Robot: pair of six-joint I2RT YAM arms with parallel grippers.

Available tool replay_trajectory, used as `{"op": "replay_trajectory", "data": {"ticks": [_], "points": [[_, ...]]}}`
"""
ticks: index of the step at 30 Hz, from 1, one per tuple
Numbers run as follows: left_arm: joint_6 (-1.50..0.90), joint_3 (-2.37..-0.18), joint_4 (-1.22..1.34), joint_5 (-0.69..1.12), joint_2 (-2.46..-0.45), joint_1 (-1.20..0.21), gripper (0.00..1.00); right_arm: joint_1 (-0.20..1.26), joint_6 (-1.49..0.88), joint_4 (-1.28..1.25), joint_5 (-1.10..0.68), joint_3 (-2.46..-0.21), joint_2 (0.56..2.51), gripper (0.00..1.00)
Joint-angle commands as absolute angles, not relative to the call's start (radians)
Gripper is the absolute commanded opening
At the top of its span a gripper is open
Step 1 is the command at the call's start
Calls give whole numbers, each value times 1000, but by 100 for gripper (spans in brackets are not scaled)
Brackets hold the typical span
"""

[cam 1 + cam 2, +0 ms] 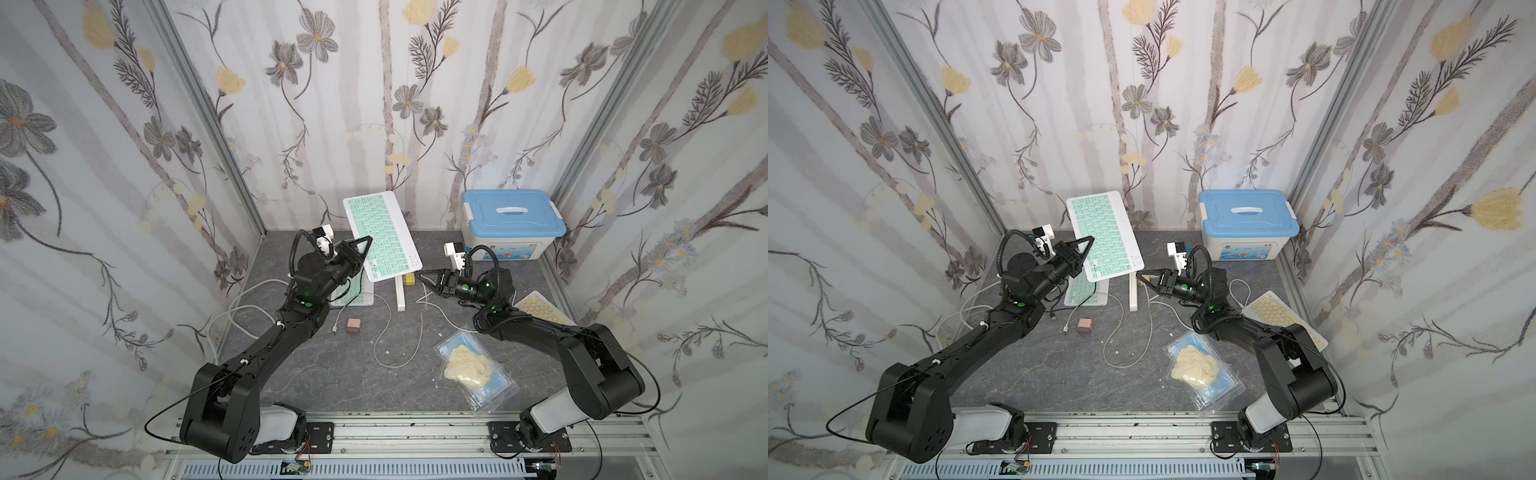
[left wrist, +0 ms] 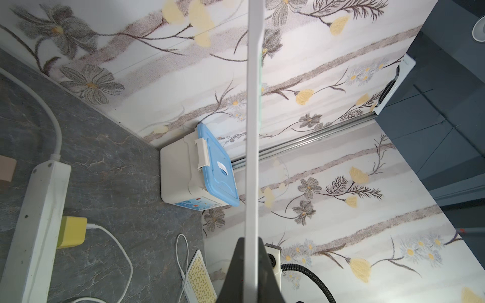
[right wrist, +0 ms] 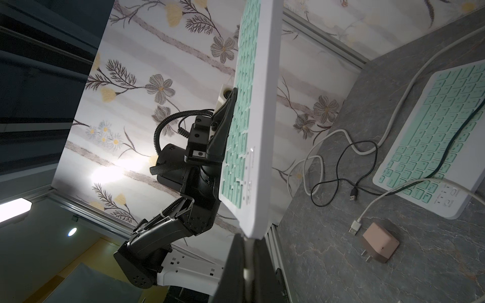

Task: Unplug the wireless keyboard
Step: Remove the power cord from the keyboard.

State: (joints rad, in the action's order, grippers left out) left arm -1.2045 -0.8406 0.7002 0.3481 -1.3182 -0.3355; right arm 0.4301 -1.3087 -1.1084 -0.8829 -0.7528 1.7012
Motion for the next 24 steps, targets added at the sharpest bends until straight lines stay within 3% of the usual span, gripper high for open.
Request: {"op": "replay_trajectory", "data": {"ticks": [1,14,24], "points": [[-1206,-858,811,203,-1311,-314,0,429,-1255,-1106,-956,-765,1705,0],[-1249,-870,889,198,-1368,-306,0,453,-1157,-1023,-1008,-817,1693,0],[-1226,-868,921,139,-1351,-292,0,448,-859,-670,-1136,-895,1653,0]]}}
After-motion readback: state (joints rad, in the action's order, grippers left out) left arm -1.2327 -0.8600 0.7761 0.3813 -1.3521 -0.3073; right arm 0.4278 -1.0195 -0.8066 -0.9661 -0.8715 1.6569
